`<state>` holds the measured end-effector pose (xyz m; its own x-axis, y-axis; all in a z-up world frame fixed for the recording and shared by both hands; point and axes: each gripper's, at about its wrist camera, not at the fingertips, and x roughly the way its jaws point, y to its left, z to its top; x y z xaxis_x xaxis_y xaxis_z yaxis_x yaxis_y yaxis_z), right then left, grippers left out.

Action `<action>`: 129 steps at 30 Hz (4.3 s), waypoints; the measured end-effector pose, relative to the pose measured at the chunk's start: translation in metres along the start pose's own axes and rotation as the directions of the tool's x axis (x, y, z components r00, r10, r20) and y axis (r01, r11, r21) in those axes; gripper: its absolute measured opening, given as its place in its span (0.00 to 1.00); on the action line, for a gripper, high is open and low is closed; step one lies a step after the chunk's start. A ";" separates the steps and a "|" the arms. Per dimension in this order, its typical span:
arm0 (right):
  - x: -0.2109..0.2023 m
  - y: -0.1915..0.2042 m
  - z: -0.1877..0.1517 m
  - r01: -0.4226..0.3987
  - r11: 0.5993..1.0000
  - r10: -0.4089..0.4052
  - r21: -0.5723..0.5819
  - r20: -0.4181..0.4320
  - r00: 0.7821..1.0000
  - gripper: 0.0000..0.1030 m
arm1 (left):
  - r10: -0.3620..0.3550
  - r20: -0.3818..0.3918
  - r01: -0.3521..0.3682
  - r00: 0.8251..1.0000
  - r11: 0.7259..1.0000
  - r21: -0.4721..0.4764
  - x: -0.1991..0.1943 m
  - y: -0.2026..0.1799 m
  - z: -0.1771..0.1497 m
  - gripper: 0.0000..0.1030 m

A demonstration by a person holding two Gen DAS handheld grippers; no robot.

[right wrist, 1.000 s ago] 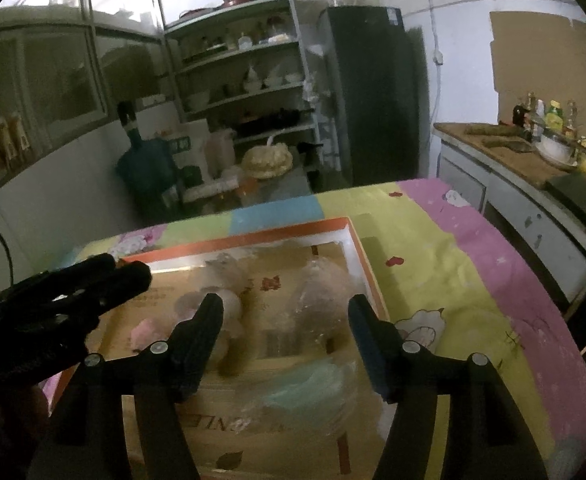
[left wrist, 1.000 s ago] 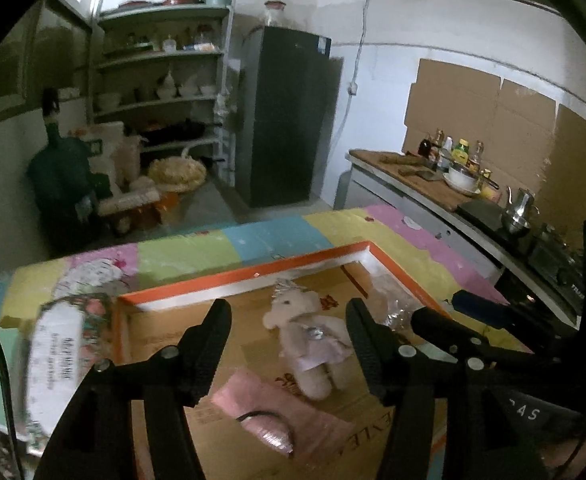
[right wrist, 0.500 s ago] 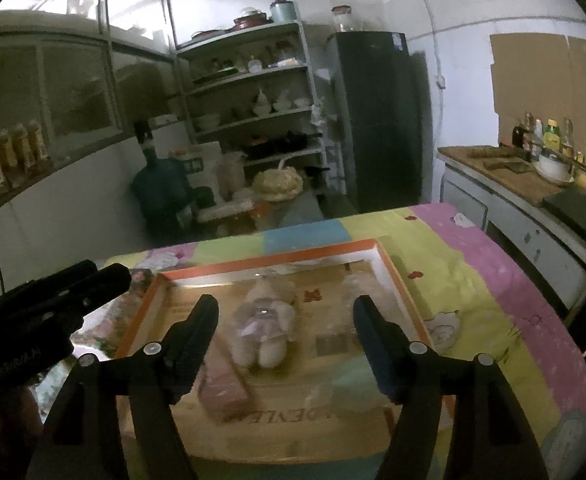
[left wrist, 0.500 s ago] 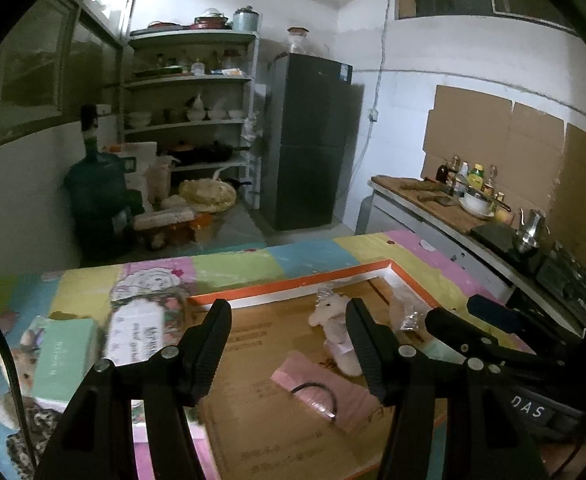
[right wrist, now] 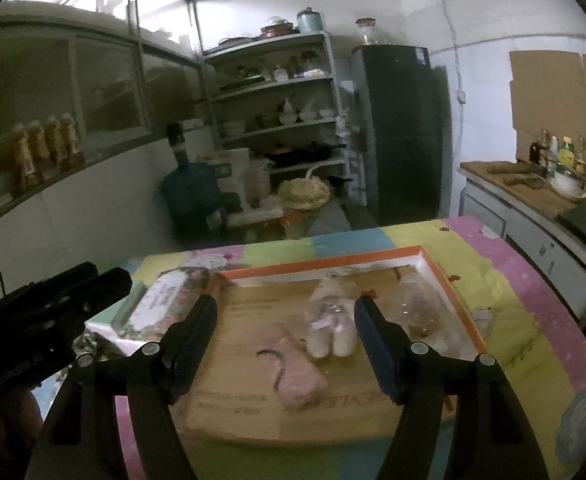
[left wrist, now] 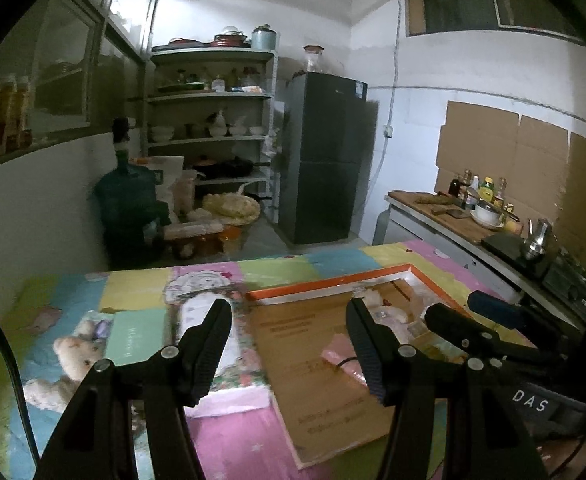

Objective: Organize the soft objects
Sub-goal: 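Move both tools back over the pile of remaining soft items, then grasp the grey-spotted white plush with the left tool while the right tool grasps the leopard-print plush, then carry the spotted plush and leopard-print plush over the cardboard box with both tools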

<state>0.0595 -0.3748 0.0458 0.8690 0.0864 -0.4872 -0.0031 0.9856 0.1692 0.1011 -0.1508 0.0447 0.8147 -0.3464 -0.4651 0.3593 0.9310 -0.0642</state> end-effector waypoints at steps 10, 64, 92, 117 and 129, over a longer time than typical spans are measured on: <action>-0.015 0.036 -0.004 -0.027 0.999 0.028 -0.030 0.021 0.999 0.71 | 0.026 0.018 -0.025 0.999 0.999 -0.030 -0.026 0.029 -0.008 0.57; 0.118 0.238 -0.085 -0.319 0.927 0.248 -0.199 -0.317 0.915 0.39 | 0.130 -0.119 -0.157 0.984 0.953 -0.259 -0.034 0.256 -0.086 0.57; 0.087 0.230 -0.075 -0.352 0.920 0.303 -0.174 -0.256 0.918 0.11 | 0.007 -0.132 -0.046 0.991 0.954 -0.295 -0.011 0.251 -0.098 0.07; 0.035 0.223 -0.048 -0.350 0.913 0.329 -0.211 -0.128 0.936 0.10 | 0.111 0.031 -0.103 0.993 0.975 -0.194 -0.072 0.224 -0.059 0.07; 0.020 0.210 -0.038 -0.324 0.924 0.314 -0.201 -0.082 0.946 0.10 | 0.087 0.054 -0.078 0.995 0.986 -0.146 -0.073 0.197 -0.047 0.07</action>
<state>0.0575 -0.1602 0.0389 0.7807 0.4032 -0.4775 -0.3840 0.9123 0.1425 0.0913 0.0632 0.0246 0.8664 -0.2699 -0.4202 0.2242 0.9620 -0.1557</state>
